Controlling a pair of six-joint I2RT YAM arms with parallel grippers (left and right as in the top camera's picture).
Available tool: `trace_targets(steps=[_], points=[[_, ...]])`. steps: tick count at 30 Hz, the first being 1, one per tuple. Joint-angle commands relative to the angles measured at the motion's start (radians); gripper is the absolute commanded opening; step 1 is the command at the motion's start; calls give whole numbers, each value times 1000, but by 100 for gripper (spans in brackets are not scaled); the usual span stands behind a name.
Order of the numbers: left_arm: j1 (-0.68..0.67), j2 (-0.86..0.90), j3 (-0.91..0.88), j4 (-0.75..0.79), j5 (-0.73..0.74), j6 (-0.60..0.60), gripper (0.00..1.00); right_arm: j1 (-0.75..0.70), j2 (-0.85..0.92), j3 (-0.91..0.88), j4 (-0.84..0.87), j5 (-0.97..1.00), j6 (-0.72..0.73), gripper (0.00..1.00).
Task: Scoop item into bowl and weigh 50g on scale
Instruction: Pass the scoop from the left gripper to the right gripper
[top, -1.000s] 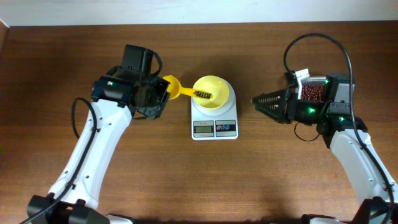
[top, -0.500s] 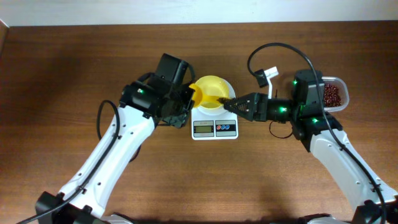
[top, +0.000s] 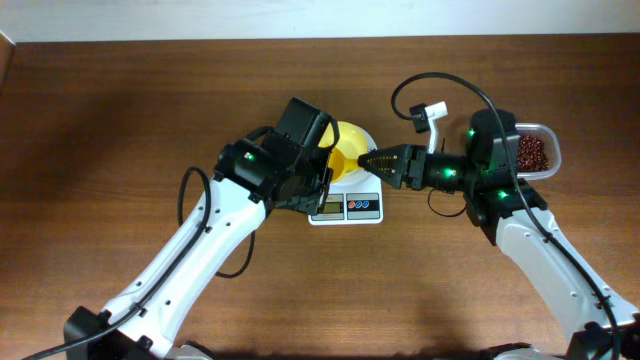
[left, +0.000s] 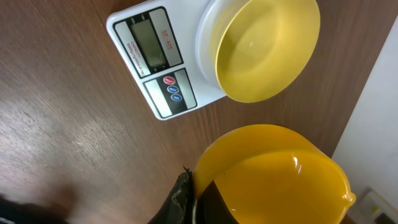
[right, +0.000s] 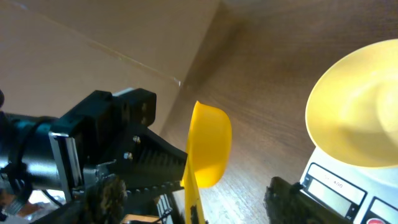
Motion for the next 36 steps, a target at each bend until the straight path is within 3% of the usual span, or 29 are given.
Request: trace_targets(steps=[1, 9, 17, 20, 22, 26, 31, 35, 36], points=[[-1, -11, 17, 2, -14, -67, 0, 8, 1, 17, 7, 15, -13, 65], [-2, -11, 17, 29, -14, -86, 0, 8, 1, 17, 15, -2, -13, 49], [-27, -11, 17, 40, -14, -111, 0, 8, 1, 17, 64, -28, -13, 48], [-31, -11, 17, 49, -14, -116, 0, 8, 1, 17, 63, -31, -13, 41], [-31, -11, 17, 49, -14, -116, 0, 8, 1, 17, 63, -31, -13, 26], [-44, -11, 17, 59, -13, -119, 0, 23, 1, 17, 63, -30, -13, 20], [-50, -11, 17, 63, -14, -123, 0, 28, 1, 17, 63, -27, -13, 4], [-50, -11, 17, 63, -14, -123, 0, 28, 1, 17, 63, -27, -13, 4], [-50, -11, 17, 63, -14, -123, 33, 28, 1, 17, 63, -27, -13, 4]])
